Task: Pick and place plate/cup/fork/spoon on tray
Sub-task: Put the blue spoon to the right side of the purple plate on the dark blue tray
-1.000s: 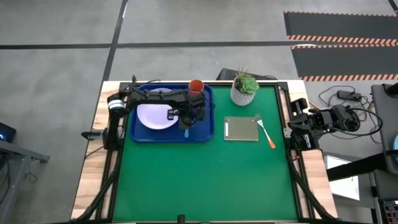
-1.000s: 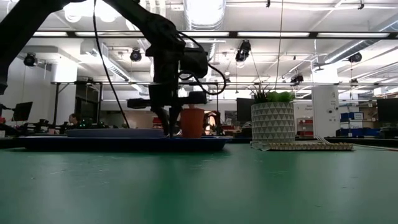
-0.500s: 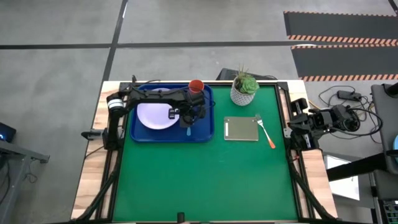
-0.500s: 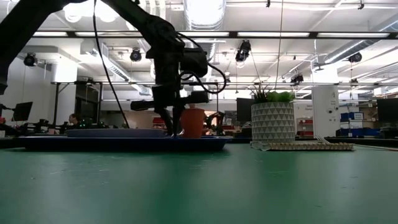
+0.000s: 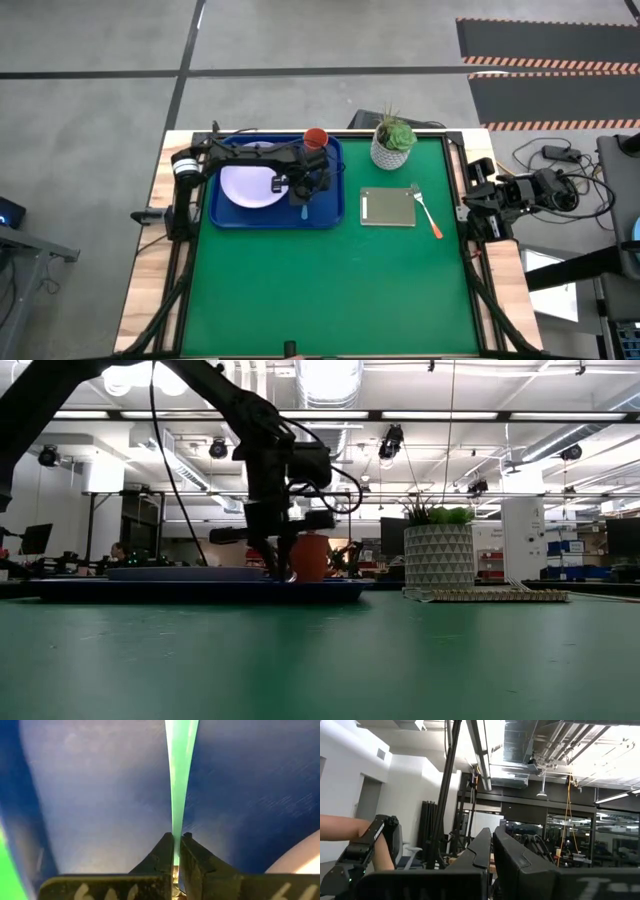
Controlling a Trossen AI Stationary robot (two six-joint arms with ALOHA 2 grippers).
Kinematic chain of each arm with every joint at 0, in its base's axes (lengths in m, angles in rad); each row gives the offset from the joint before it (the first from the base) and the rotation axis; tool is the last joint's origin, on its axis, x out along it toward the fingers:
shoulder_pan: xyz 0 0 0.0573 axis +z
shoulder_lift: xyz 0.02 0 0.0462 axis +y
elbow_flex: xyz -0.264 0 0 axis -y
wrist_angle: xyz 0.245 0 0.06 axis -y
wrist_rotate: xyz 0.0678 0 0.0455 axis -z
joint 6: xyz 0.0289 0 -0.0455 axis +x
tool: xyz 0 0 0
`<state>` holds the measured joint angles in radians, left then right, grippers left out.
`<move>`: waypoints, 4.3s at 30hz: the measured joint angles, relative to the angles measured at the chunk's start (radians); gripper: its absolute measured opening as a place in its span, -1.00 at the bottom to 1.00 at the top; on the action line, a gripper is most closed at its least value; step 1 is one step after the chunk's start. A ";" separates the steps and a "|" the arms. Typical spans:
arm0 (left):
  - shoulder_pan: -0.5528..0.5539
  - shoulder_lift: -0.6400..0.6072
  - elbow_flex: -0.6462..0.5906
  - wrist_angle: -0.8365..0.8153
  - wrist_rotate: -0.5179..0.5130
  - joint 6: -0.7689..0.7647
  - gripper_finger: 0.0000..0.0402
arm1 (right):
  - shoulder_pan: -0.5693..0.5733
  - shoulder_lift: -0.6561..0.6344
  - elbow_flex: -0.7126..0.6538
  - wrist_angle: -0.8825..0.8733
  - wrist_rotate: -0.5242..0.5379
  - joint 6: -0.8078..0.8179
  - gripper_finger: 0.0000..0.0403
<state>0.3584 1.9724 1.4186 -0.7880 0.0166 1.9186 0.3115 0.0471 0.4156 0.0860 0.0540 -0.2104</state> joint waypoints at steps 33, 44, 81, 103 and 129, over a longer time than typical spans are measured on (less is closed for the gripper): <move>-0.006 -0.013 -0.040 0.126 -0.019 0.000 -0.87 | 0.000 0.000 0.000 0.000 0.000 0.001 -0.96; -0.103 -0.099 -0.039 0.162 -0.132 -0.251 -0.87 | 0.000 0.000 0.000 -0.006 -0.001 0.010 -0.96; -0.266 -0.101 -0.200 0.334 -0.437 -2.751 -1.00 | 0.000 0.000 0.000 0.000 -0.002 0.088 -0.96; -0.316 -0.078 -0.236 0.362 -0.444 -2.804 -1.00 | 0.000 0.000 0.000 0.000 -0.002 0.088 -0.96; -0.404 -0.091 -0.185 0.629 -0.439 -2.435 -1.00 | 0.000 0.000 0.000 0.000 -0.001 0.087 -0.96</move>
<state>-0.0458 1.8810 1.2338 -0.1595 -0.4224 -0.5166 0.3119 0.0471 0.4152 0.0864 0.0525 -0.1230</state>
